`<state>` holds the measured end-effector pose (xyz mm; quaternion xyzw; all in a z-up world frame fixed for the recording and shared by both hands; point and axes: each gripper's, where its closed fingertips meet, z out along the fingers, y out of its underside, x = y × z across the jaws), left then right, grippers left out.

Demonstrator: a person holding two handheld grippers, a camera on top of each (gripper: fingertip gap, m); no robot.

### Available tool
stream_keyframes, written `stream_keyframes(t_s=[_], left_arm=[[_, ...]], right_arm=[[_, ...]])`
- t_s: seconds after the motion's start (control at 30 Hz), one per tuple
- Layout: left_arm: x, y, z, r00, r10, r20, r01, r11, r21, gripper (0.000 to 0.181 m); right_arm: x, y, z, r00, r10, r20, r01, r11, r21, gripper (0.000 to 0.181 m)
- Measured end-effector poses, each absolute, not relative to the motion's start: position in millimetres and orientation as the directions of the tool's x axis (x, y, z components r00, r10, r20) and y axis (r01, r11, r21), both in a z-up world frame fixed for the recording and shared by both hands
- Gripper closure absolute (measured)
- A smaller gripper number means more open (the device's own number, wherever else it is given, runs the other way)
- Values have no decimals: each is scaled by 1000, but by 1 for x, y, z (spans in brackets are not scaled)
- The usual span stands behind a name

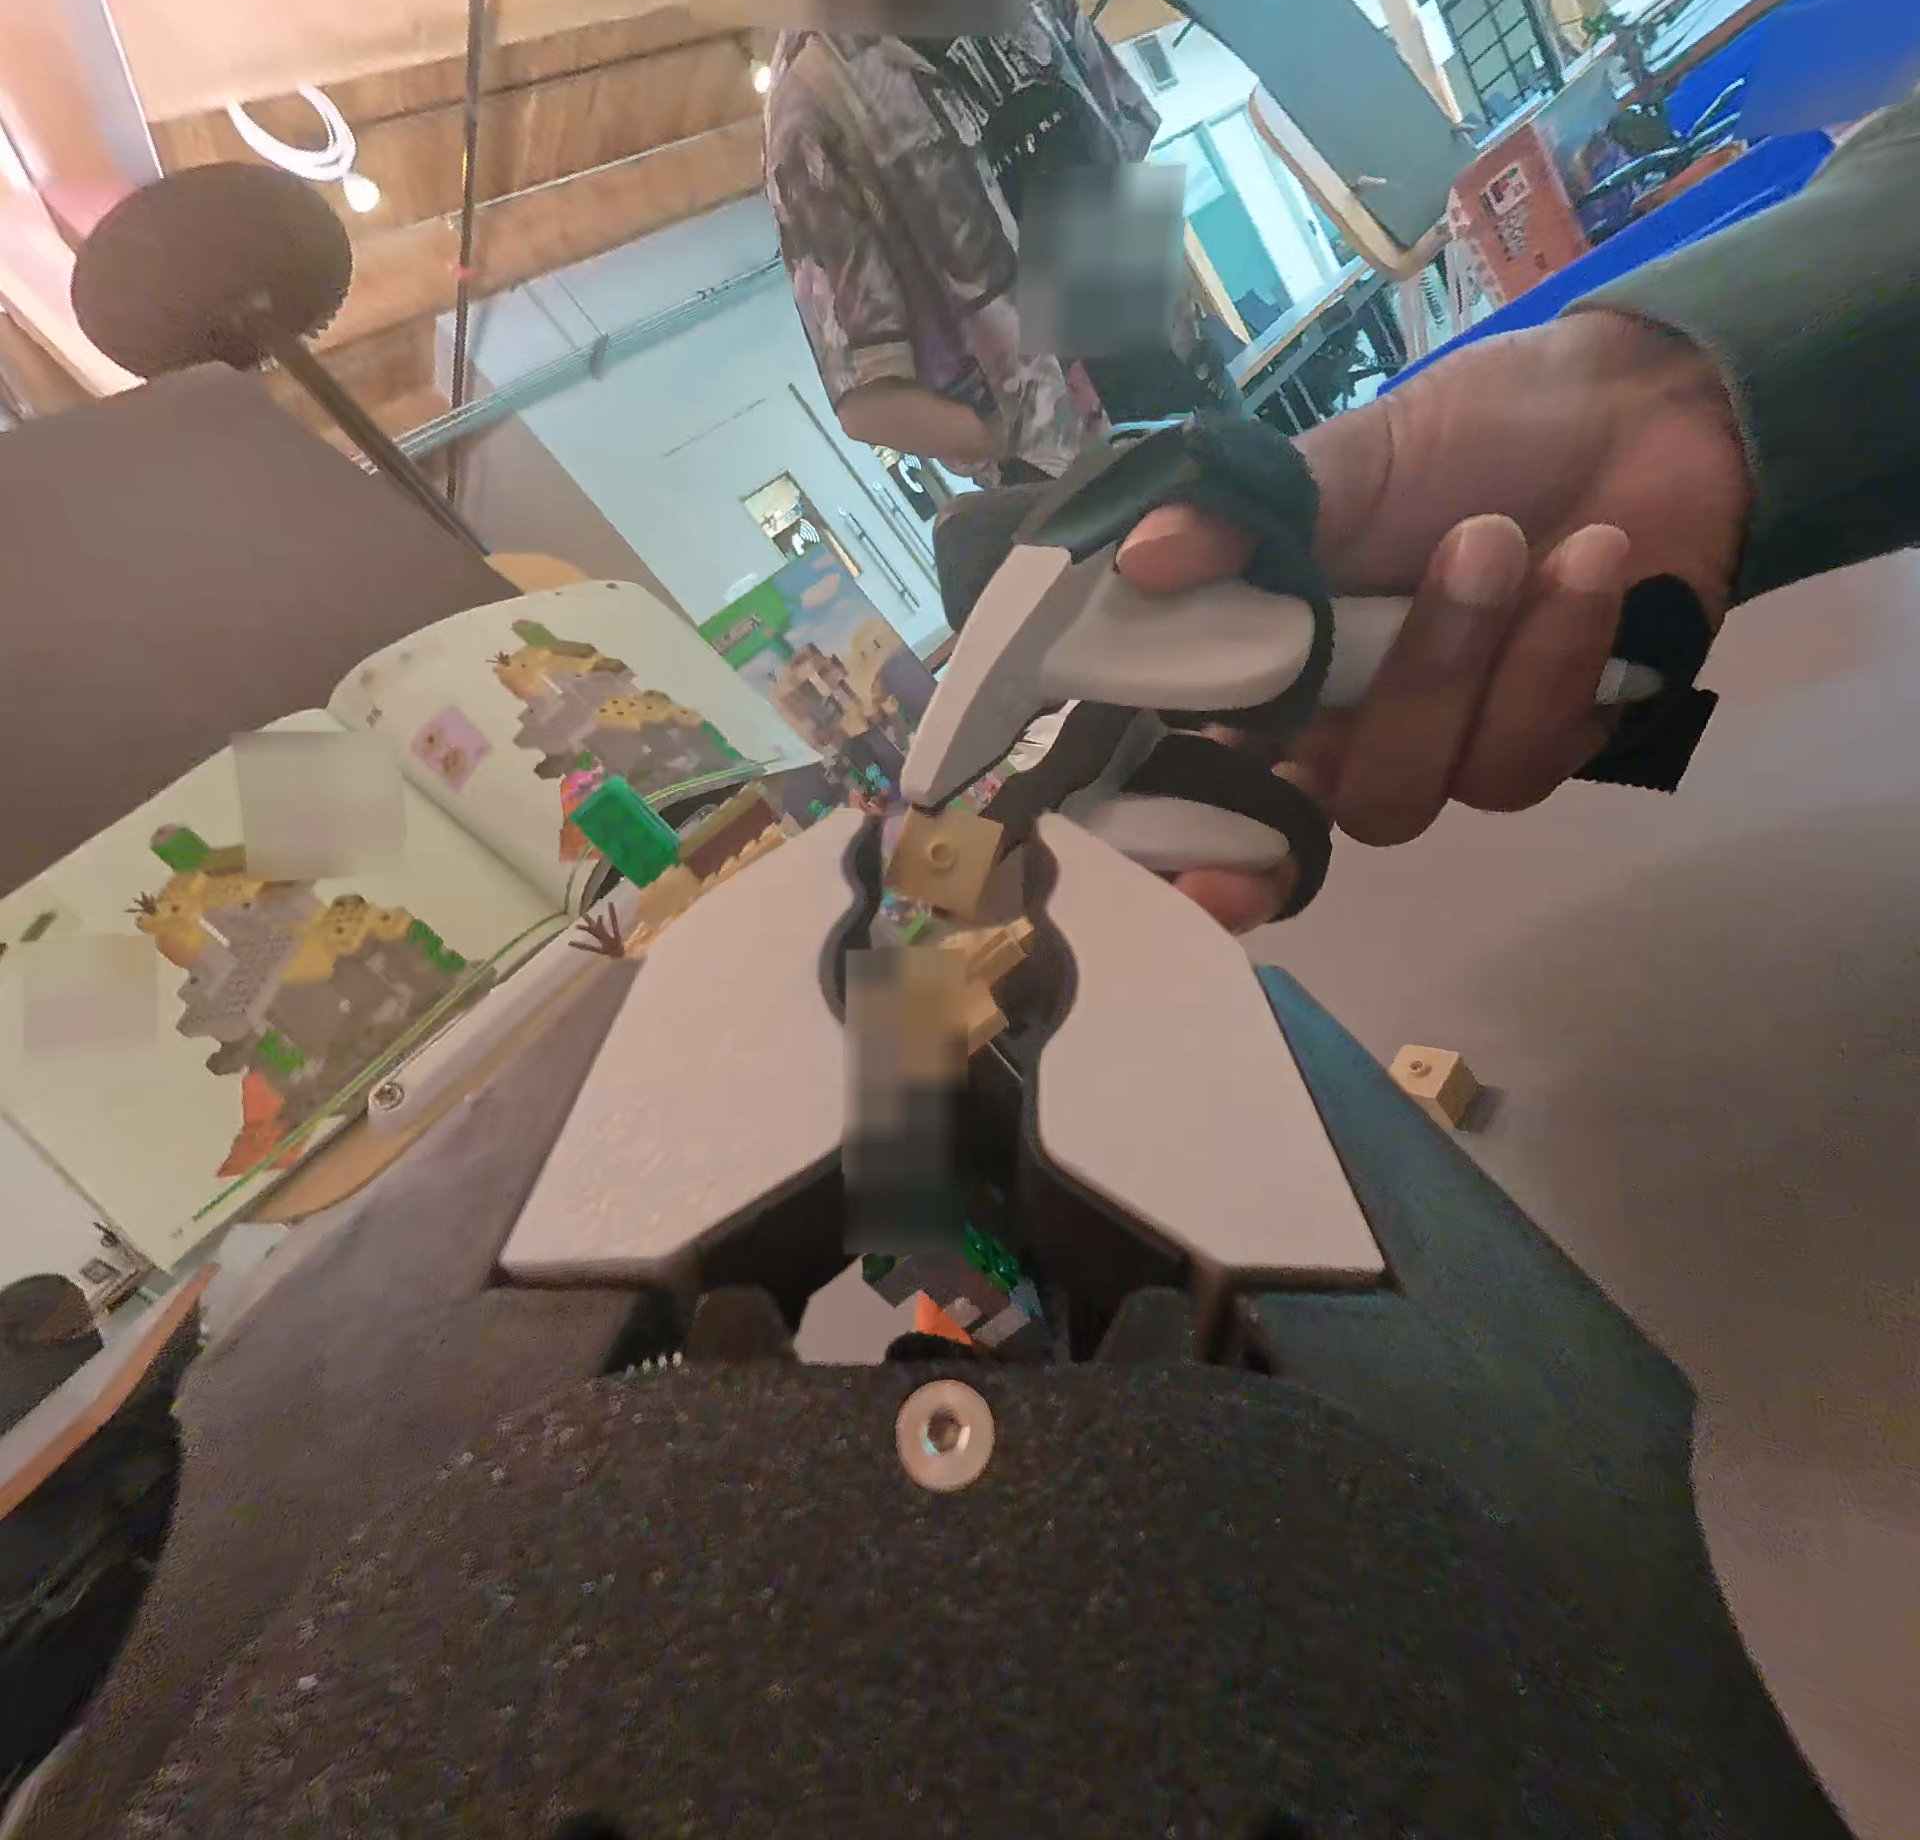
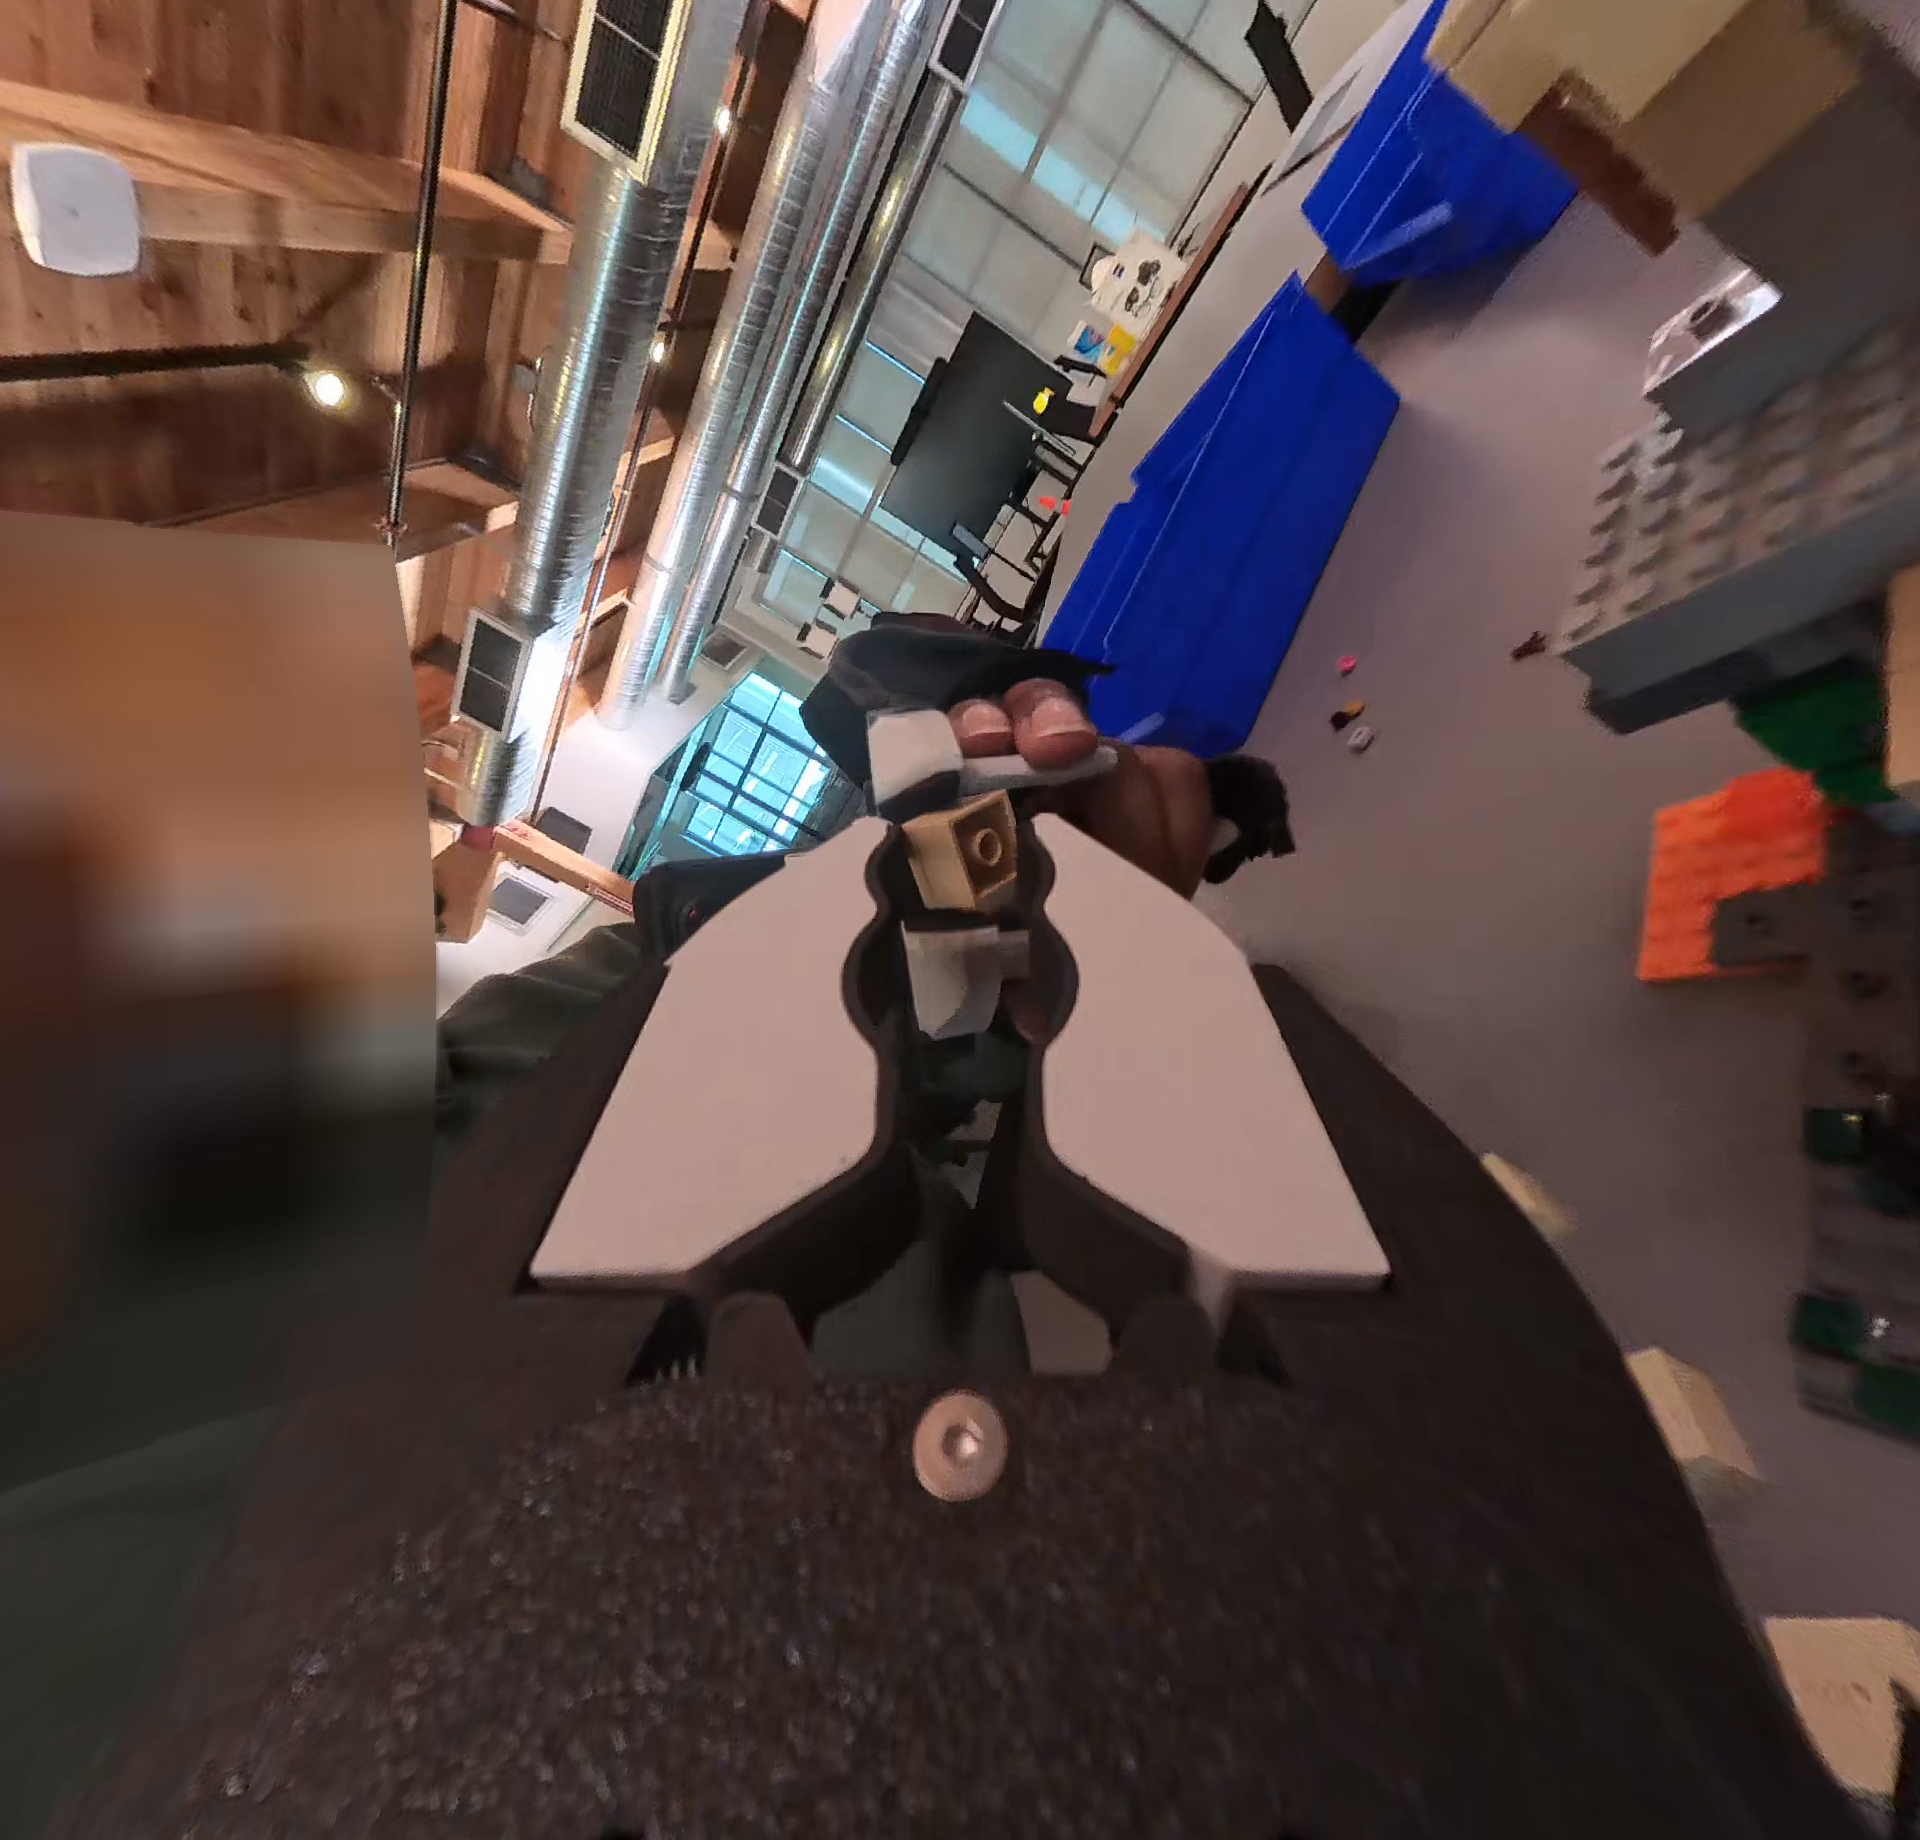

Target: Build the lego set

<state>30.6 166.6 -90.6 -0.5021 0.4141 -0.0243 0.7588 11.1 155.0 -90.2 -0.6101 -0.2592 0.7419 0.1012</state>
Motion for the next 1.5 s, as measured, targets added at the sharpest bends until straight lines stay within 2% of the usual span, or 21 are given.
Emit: stream_keyframes(t_s=[0.17,0.3,0.4,0.47,0.53,0.7,0.77,0.93,1.13,1.27,1.37,1.43,1.5], left_arm=[[33,162,-93,627,-470,-621,-385,507,-772,163],[36,163,-103,596,-521,-611,-397,471,-788,164],[39,166,-114,576,-602,-554,-394,390,-833,164],[41,167,-122,559,-669,-490,-384,315,-868,164],[40,170,-127,551,-679,-486,-409,288,-866,164],[41,170,-135,521,-665,-535,-462,308,-832,164],[42,168,-134,507,-664,-550,-465,327,-823,164],[46,163,-131,491,-660,-568,-448,368,-815,163],[46,159,-126,503,-676,-539,-388,381,-839,159],[50,153,-126,481,-705,-521,-364,380,-850,164],[51,151,-129,461,-752,-470,-345,336,-876,165],[53,148,-132,436,-790,-431,-332,304,-893,165],[55,146,-134,410,-831,-376,-306,263,-915,165]], right_arm=[[16,152,-93,-216,495,-842,197,-822,-534,161],[21,157,-103,-117,634,-765,229,-732,-642,158],[28,167,-110,20,827,-562,281,-544,-791,155],[34,172,-120,127,923,-363,371,-384,-846,154],[35,169,-127,165,938,-303,434,-345,-832,152],[31,160,-134,132,866,-482,398,-492,-775,161],[31,158,-134,91,795,-599,351,-589,-728,168],[34,154,-130,-28,613,-789,256,-759,-599,169],[43,151,-120,-144,490,-859,179,-841,-510,169],[46,147,-119,-168,464,-870,169,-855,-490,169],[47,145,-123,-140,544,-827,184,-807,-562,168],[50,144,-126,-79,707,-703,224,-674,-704,165],[52,144,-125,-28,868,-496,297,-466,-833,159]])
